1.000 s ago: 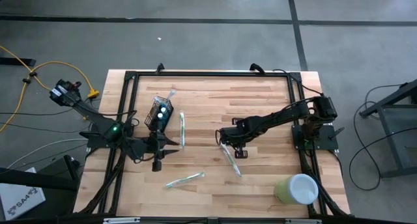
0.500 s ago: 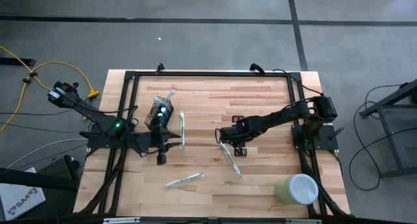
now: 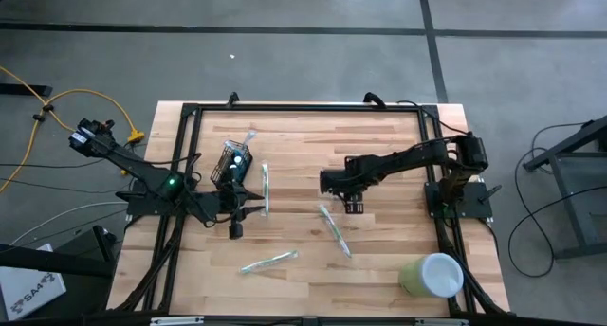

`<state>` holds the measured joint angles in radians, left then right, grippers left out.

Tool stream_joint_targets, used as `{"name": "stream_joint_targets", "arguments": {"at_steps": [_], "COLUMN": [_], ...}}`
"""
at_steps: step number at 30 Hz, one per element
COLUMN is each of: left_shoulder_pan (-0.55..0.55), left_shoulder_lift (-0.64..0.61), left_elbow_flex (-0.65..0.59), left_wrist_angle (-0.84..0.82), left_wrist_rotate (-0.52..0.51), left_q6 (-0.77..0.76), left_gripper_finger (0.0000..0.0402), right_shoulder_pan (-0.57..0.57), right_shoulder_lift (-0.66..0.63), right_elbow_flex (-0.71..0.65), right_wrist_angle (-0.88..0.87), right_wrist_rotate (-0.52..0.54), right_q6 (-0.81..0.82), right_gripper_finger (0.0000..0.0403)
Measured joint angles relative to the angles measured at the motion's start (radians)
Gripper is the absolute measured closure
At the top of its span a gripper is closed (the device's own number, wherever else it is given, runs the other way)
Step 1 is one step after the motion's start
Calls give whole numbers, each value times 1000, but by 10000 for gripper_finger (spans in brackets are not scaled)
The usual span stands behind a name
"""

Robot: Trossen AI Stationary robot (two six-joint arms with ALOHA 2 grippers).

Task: Pick & Place toothbrushing station
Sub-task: Put the blue toothbrush into the black wire organizer

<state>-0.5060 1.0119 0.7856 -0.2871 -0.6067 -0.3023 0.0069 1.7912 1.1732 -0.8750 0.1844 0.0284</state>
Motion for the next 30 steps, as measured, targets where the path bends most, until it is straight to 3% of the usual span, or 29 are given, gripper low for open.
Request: {"name": "stream_joint_targets", "arguments": {"at_steps": [30], "left_shoulder_pan": [0], "left_shoulder_lift": [0], "left_elbow_flex": [0], "left_wrist_angle": [0], "left_wrist_rotate": [0], "left_q6": [0], "left_gripper_finger": [295], "right_shoulder_pan": [-33], "right_shoulder_lift": [0], "right_elbow_flex": [-124], "right_wrist_angle": [215], "right_wrist_rotate": [-80], "right_q6": [-33], "right_gripper_finger": [257]}}
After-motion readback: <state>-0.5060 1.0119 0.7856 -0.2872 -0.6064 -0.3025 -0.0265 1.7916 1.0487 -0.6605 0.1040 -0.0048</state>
